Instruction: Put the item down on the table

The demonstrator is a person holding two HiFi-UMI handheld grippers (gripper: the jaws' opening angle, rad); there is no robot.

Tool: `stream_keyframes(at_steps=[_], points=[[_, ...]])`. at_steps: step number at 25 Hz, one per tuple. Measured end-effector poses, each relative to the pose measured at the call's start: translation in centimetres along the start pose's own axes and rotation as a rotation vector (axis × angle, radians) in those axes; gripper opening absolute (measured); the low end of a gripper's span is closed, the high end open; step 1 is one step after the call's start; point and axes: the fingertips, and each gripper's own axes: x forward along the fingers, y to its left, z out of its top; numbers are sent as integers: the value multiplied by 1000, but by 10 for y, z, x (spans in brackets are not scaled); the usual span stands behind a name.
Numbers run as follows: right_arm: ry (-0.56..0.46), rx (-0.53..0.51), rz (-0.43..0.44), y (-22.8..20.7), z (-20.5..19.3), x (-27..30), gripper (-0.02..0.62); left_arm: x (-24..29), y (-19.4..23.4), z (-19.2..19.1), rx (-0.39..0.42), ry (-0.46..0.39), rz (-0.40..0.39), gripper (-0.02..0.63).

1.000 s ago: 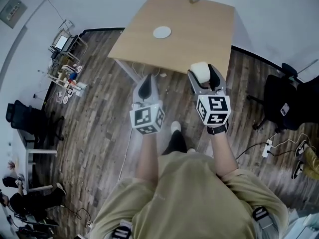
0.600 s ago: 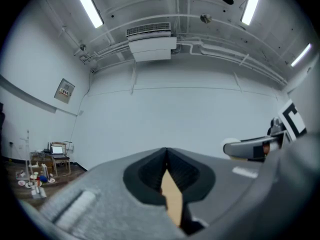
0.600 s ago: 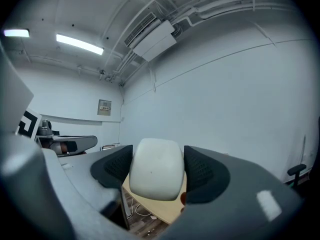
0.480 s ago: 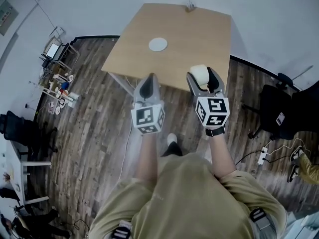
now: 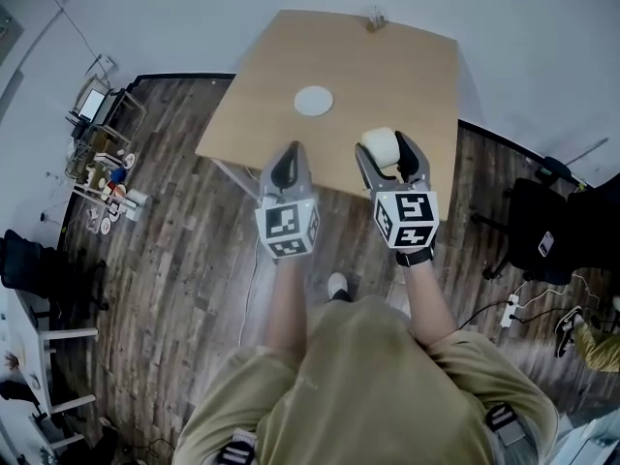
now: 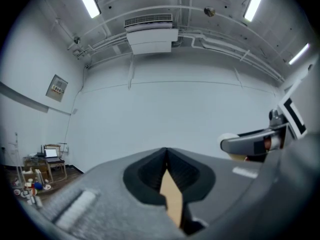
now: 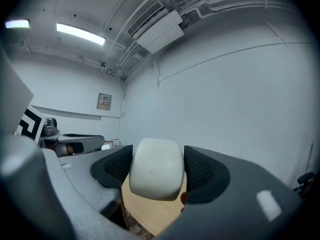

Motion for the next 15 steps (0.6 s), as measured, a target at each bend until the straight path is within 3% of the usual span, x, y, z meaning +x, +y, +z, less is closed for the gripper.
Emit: stream_keyframes(at_steps=[10, 15], points=[[41, 11, 25, 31, -17, 81, 324, 42, 56, -19, -32, 9, -12, 3], [68, 17, 31, 23, -26, 116, 324, 67, 76, -37, -60, 37, 4, 3]])
